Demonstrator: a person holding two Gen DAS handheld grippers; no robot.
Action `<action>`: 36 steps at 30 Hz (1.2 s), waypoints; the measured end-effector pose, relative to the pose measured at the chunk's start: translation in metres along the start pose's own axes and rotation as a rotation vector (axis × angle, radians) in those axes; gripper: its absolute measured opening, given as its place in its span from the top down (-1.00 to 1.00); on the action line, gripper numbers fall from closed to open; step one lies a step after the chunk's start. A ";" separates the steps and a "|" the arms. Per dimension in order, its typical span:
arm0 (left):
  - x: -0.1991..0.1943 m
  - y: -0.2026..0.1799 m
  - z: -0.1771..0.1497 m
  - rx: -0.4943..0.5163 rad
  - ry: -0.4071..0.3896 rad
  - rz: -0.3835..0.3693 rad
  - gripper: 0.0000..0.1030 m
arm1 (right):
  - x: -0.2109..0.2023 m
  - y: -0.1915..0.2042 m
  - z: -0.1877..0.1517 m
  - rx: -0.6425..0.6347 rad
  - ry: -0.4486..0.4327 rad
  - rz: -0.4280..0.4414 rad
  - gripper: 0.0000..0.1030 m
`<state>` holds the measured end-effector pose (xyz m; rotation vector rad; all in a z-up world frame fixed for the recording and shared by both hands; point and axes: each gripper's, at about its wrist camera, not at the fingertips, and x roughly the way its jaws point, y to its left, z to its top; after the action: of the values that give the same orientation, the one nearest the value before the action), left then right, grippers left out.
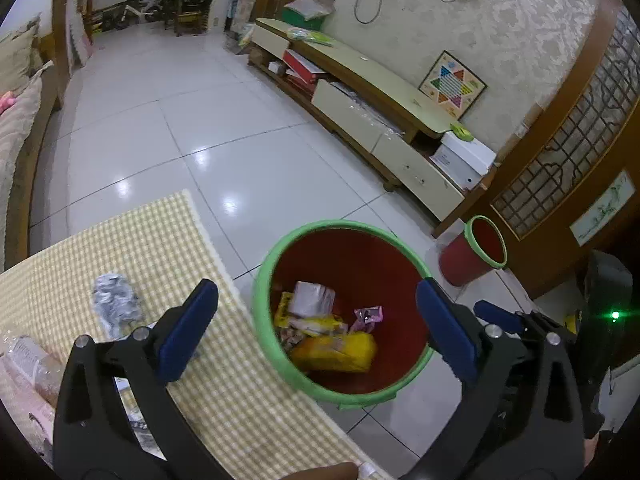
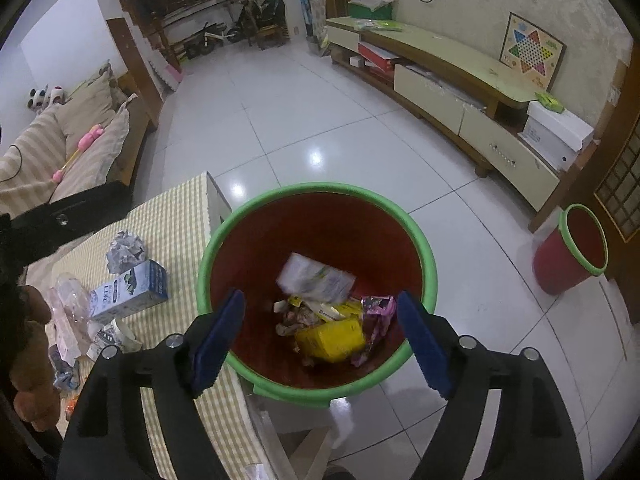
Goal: Collect trash
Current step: 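Open both tools to drop carton and juice box into bucket, then move both tools back over the table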
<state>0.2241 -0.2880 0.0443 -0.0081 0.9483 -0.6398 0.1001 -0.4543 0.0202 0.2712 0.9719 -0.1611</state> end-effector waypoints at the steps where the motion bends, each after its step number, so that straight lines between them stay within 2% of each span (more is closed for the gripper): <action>1: -0.003 0.003 -0.001 -0.002 -0.003 0.005 -0.89 | 0.000 0.000 0.000 0.001 -0.001 0.003 -0.51; 4: -0.014 0.009 -0.002 -0.005 -0.014 0.018 -0.89 | -0.001 0.005 0.001 -0.002 -0.005 0.004 -0.56; 13: -0.052 0.030 -0.012 -0.024 -0.050 0.052 -0.89 | -0.004 0.035 0.001 -0.045 -0.019 0.020 -0.57; 19: -0.083 0.056 -0.029 -0.060 -0.076 0.090 -0.89 | -0.005 0.061 -0.006 -0.092 -0.021 0.044 -0.64; 24: -0.106 0.085 -0.054 -0.113 -0.095 0.159 -0.89 | 0.000 0.085 -0.018 -0.124 -0.005 0.080 -0.69; 30: -0.131 0.125 -0.091 -0.191 -0.103 0.200 -0.89 | 0.001 0.124 -0.032 -0.190 -0.006 0.131 -0.75; 36: -0.154 0.167 -0.127 -0.270 -0.097 0.241 -0.89 | 0.010 0.170 -0.057 -0.268 0.041 0.179 -0.77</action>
<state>0.1487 -0.0392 0.0380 -0.1612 0.9189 -0.2832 0.1039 -0.2752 0.0077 0.1140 0.9927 0.1390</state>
